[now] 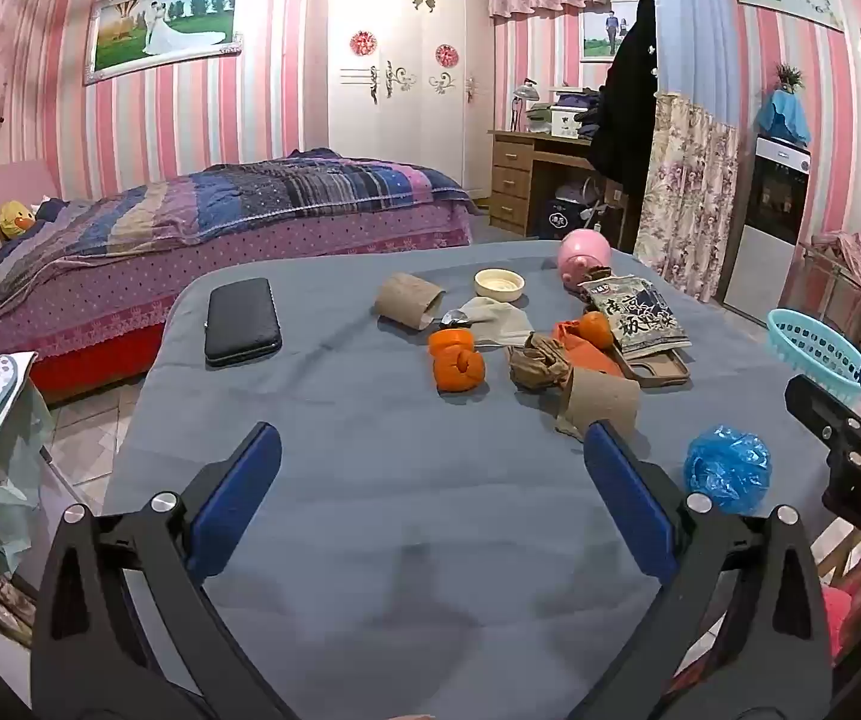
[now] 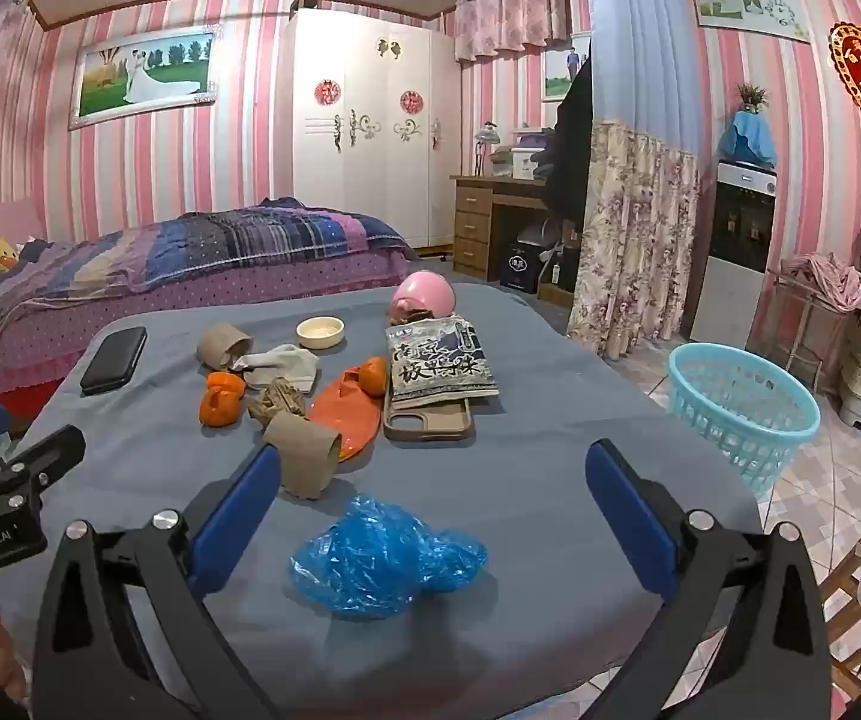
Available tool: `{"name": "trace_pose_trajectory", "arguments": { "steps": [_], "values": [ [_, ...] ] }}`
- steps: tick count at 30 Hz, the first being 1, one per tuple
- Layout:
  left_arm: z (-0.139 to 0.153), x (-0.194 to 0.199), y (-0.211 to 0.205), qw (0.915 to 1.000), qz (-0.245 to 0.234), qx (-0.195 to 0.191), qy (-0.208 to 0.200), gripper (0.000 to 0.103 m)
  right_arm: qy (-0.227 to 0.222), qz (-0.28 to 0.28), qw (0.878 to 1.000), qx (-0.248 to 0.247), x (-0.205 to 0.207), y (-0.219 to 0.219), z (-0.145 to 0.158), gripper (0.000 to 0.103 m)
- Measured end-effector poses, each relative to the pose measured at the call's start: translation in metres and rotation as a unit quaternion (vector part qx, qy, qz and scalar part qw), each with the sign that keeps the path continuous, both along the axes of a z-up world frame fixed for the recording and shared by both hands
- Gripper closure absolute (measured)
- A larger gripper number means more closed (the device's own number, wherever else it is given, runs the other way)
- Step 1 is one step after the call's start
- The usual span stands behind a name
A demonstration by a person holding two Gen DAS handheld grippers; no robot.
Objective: Collect trash
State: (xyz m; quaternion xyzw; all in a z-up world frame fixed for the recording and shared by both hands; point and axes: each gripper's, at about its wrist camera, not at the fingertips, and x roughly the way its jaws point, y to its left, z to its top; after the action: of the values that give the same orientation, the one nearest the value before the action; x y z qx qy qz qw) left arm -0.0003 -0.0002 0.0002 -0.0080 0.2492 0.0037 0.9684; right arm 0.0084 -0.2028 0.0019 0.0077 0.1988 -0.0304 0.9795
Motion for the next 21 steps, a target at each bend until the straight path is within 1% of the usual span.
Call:
{"name": "trace_pose_trajectory", "arguments": {
  "steps": [11,16,21],
  "values": [
    [-0.0006,0.0009,0.0000,1.0000,-0.001,0.001,-0.001,0.005,0.001,-0.003,1.000,0.000,-0.0015,-0.0011,0.0005,0.004],
    [0.0048,0.0023,-0.0041,1.0000,-0.006,0.002,0.005,0.005,0.002,-0.003,1.000,0.000,-0.0017,-0.0017,-0.0003,0.004],
    [-0.0012,-0.0021,-0.0071,1.0000,-0.006,0.006,0.003,0.005,0.002,-0.004,1.000,0.003,-0.0029,-0.0026,-0.0008,0.004]
  ]
}}
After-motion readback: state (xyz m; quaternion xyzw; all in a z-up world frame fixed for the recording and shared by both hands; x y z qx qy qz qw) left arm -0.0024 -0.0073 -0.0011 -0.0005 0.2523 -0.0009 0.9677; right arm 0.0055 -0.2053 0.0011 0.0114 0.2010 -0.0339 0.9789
